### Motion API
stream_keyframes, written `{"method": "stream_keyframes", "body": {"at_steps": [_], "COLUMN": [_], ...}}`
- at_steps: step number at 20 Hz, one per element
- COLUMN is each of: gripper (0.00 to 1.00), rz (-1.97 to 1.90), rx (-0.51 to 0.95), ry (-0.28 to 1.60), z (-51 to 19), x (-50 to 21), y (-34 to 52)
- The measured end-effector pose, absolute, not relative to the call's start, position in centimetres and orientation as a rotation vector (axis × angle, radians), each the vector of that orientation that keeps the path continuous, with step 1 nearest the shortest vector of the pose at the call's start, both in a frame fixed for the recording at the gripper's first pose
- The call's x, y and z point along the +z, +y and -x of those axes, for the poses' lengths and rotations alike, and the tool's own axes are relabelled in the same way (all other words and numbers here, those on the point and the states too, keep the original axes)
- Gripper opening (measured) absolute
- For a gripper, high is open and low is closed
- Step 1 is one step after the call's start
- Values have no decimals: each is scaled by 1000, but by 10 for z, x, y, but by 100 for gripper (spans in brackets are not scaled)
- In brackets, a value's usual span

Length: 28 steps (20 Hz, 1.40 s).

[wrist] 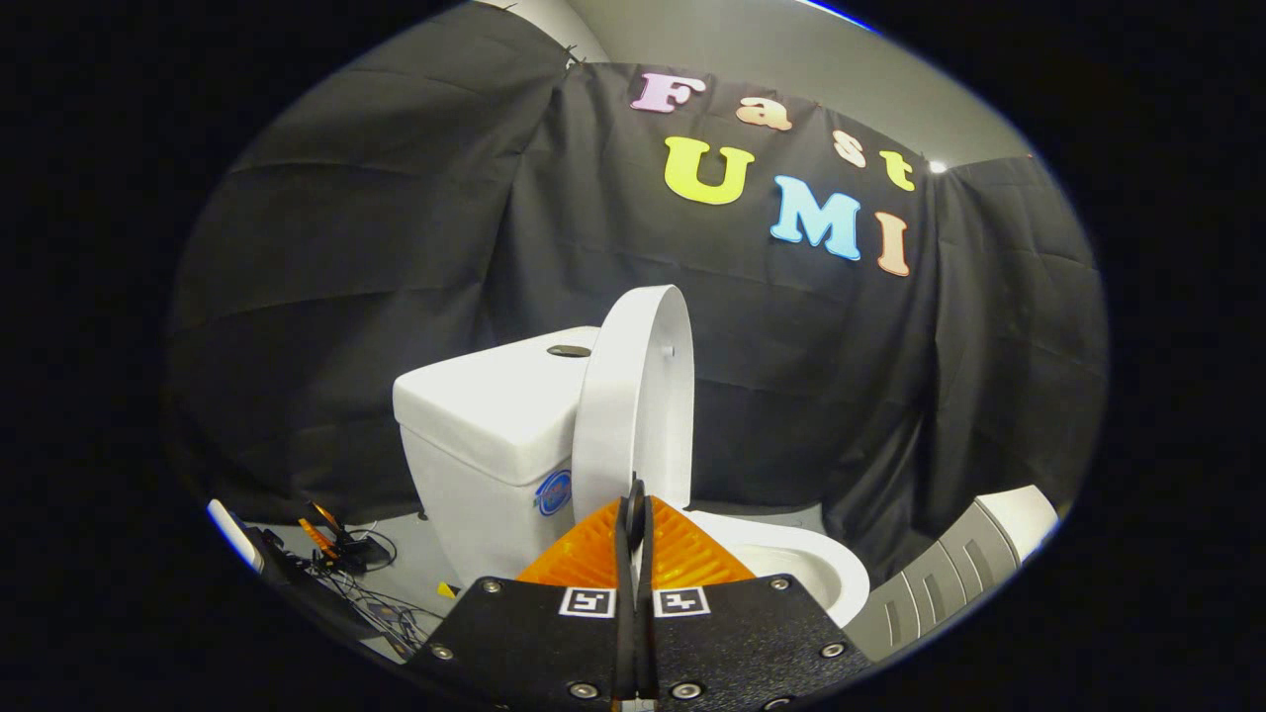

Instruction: Open the toilet lid.

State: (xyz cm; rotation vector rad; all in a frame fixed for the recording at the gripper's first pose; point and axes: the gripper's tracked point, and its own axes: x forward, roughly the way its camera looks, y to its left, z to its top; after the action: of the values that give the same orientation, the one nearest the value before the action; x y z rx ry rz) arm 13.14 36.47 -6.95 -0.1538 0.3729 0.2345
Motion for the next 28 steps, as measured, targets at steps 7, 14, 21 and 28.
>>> {"method": "stream_keyframes", "body": {"at_steps": [7, 14, 21, 28], "gripper": [0, 0, 3, 38], "rz": [224, 272, 190, 260], "rx": [216, 213, 231, 241], "ry": [369, 372, 381, 375], "z": [-132, -134, -135, -133], "x": [-70, -68, -65, -61], "y": [366, 366, 364, 372]}}
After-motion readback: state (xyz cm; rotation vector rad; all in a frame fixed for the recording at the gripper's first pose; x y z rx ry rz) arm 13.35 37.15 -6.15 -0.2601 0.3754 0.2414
